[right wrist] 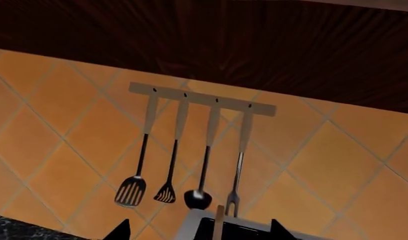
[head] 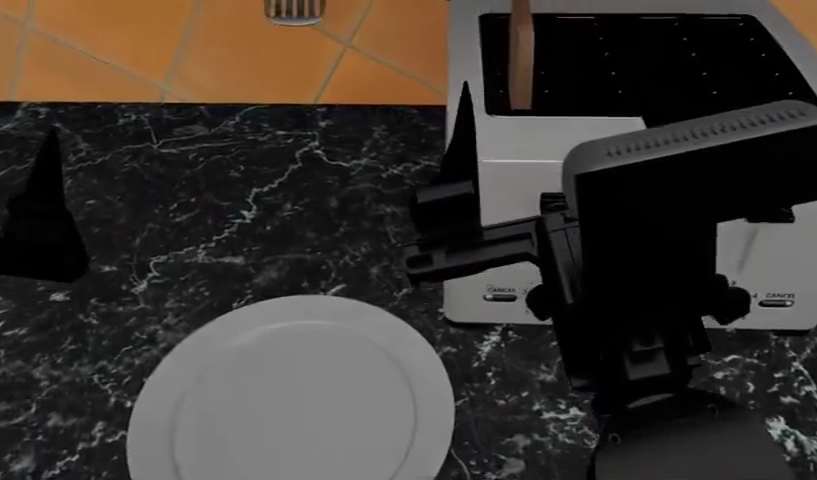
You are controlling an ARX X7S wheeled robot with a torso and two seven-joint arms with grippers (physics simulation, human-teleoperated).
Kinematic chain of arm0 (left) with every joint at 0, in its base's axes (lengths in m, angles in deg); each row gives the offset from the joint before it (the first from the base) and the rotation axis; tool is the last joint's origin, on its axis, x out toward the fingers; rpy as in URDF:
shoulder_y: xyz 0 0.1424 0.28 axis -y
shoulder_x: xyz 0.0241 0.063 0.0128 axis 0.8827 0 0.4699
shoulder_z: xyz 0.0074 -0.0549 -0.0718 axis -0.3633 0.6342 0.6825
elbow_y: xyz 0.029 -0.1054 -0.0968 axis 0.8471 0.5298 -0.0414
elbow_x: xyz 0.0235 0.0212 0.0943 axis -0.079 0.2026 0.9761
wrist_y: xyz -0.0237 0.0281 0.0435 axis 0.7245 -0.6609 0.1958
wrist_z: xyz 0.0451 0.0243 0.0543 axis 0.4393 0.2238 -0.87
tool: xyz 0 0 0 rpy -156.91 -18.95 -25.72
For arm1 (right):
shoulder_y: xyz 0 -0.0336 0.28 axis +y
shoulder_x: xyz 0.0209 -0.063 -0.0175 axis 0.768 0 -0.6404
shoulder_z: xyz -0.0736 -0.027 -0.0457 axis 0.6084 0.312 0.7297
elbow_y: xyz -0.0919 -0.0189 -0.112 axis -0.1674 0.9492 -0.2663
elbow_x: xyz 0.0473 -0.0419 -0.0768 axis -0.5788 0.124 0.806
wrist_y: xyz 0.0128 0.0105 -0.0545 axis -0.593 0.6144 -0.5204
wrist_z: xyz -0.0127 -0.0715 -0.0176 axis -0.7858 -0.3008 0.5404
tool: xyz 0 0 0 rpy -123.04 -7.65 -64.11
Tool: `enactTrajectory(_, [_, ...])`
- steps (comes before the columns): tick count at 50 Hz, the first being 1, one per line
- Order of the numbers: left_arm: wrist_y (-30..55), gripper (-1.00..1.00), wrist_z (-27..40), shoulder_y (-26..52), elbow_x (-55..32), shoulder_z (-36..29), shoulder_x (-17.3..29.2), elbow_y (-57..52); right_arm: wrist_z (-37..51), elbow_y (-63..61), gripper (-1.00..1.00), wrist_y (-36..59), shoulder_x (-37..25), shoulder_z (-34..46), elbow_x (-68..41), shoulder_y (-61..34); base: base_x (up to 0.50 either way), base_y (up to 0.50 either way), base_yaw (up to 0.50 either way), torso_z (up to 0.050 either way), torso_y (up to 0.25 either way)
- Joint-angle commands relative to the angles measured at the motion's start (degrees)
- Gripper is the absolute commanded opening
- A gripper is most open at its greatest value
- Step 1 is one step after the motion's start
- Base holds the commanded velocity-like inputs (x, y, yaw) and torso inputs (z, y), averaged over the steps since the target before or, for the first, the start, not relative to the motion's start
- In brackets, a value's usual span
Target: Place the toasted item on a plate.
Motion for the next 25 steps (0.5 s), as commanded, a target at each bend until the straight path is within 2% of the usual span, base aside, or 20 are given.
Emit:
enactTrajectory(1, [0.5, 1.00, 0.1, 0.3, -0.4, 0.2, 0.3, -0.5, 0.2, -0.1, 1.00, 0.6, -0.3, 0.5, -0.2, -0.7, 0.27, 0.11, 0.00, 0.000, 0.000])
enactTrajectory(20, [-0.2, 1.00, 0.3, -0.1, -0.5, 0.0, 0.5, -0.2, 1.2, -0.7, 1.00, 1.4, -0.2, -0.1, -0.8, -0.8, 0.26, 0.03, 0.00, 0.000, 0.001])
enactTrajectory(25, [-0.7, 1.00, 0.4, -0.2, -0.3, -0.3, 0.4, 0.3, 2.9, 1.2, 1.00, 8.1, 0.7, 0.4, -1.5, -4.1, 0.03, 0.00, 0.00, 0.000, 0.000])
